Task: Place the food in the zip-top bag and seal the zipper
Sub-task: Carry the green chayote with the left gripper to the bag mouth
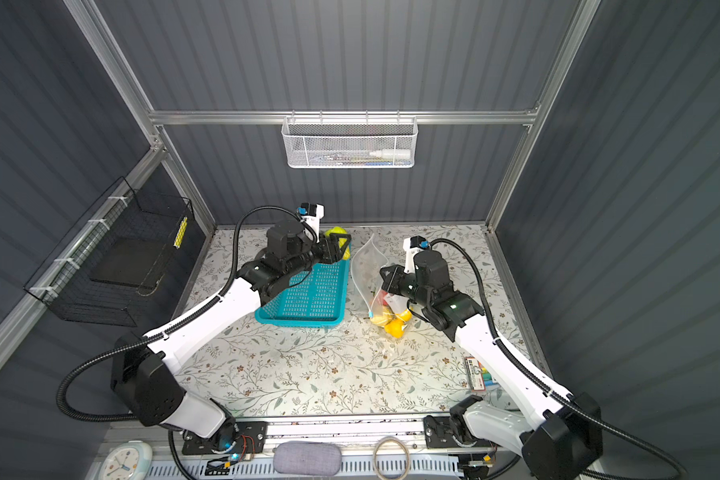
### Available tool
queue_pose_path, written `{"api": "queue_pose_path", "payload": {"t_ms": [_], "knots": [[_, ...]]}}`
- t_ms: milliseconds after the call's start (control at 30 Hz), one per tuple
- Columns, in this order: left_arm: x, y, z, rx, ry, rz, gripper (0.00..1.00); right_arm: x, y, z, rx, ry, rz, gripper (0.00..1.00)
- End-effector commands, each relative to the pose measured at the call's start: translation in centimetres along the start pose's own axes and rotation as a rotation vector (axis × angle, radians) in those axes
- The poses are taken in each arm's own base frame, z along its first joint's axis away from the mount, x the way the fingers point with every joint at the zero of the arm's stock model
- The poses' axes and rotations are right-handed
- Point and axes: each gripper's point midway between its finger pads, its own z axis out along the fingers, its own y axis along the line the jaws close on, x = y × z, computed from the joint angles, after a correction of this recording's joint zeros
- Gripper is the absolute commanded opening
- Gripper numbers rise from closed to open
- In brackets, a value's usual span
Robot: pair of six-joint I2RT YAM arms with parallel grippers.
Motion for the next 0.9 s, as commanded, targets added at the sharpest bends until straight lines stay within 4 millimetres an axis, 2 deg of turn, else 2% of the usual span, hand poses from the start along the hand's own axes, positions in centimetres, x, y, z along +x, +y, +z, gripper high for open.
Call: {"api": "queue_pose_path", "payload": {"t_ms": [0,167,233,533,867], "knots": [[-1.4,-2.1,-1.1,0.063,-0.084,0.058,0.59,-0.3,0.4,0.0,-0.023,-0.008,0.016,0.0],[0.2,-4.6,-1.0,0.118,-0.092,0.117,0.59,-0.4,0.7,0.2,-0.038,-0.01,0.038,0.0],[1.1,-5.0,-0.5,0.112,-0.082,0.15,0.6,-0.4,0.9,0.2,-0.048,-0.009,0.047,0.0],[4.7,-4.2,2.6,0.061,-0.028,0.227,0.6,-0.7,1.1,-0.3,-0.055,-0.025,0.055,0.0],[8.6,-1.6,4.6,-0.052,0.092,0.279,0.61,-0.6,1.1,-0.4,-0.056,-0.028,0.047,0.0]]}}
